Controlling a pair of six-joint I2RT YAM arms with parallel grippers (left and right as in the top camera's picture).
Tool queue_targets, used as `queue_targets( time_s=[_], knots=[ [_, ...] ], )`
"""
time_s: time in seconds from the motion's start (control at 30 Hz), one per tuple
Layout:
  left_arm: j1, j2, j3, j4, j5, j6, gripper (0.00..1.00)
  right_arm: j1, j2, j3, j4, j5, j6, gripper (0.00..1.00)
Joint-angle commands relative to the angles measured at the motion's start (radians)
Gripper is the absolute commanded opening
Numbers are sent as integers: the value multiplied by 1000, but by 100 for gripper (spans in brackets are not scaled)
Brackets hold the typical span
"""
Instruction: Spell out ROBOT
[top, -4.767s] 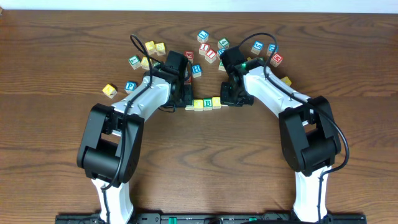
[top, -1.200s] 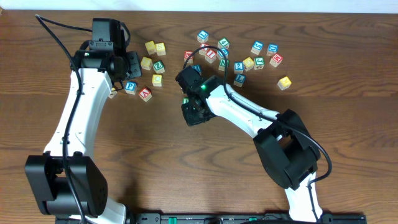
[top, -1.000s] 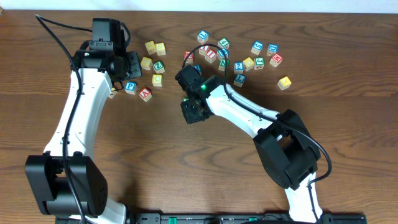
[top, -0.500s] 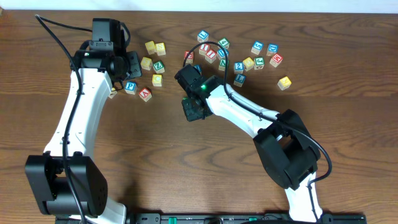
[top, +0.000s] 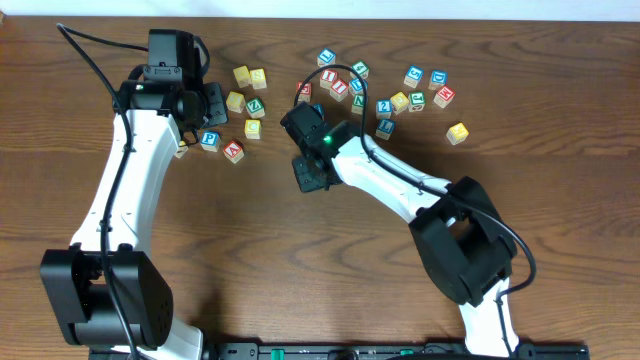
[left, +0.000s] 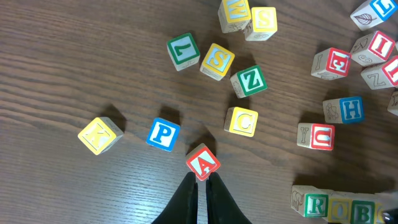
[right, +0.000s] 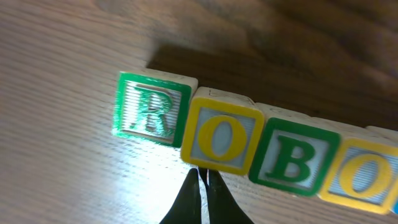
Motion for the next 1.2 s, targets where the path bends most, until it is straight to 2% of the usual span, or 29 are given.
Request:
queue_targets(
  time_s=[0.0, 0.07, 0.1, 0.13, 0.17, 0.23, 0.27, 0.33, 0.37, 0.5, 0.67, 0.8, 0.87, 0.97, 1.07, 1.17],
  knots=[
    [5, -43, 15, -11, -13, 31, 8, -32, -185, 32, -8, 19, -17, 1],
    [11, -147, 30, -29, -13, 60, 8, -117, -355, 32, -53, 32, -44, 2],
    [21, -204, 30, -33, -14, 62, 10, -183, -445, 32, -87, 35, -80, 7],
    [37, -275, 30, -37, -13, 62, 24, -233, -502, 32, -117, 42, -96, 11],
    [43, -306, 30, -40, -13, 62, 31, -270, -542, 32, -145, 53, -96, 15],
    [51, -380, 30, -69, -13, 62, 59, -386, -651, 32, -234, 57, -95, 35],
    [51, -397, 30, -86, -13, 62, 91, -429, -692, 32, -274, 57, -96, 53],
    [51, -404, 29, -119, -13, 61, 91, -502, -761, 32, -352, 57, -96, 78],
    [51, -402, 29, -118, -2, 40, 91, -536, -797, 32, -390, 57, -96, 99],
    [51, -397, 29, -123, -2, 39, 91, -597, -905, 32, -519, 56, -95, 99],
    [51, -396, 29, -123, -2, 39, 92, -596, -913, 32, -589, 53, -95, 99],
    [51, -396, 29, -123, -2, 39, 92, -596, -913, 31, -554, 108, -102, 99],
    [51, -396, 29, -123, -2, 39, 92, -592, -933, -14, -394, 100, -113, 99],
    [51, -396, 29, -123, -2, 39, 92, -585, -1026, -208, -100, 88, -164, 99],
    [51, -396, 29, -123, -2, 39, 92, -590, -1210, -536, 185, 78, -163, 99],
    [51, -396, 29, -123, -2, 39, 92, -598, -1475, -948, 493, 78, -163, 99]
  ],
)
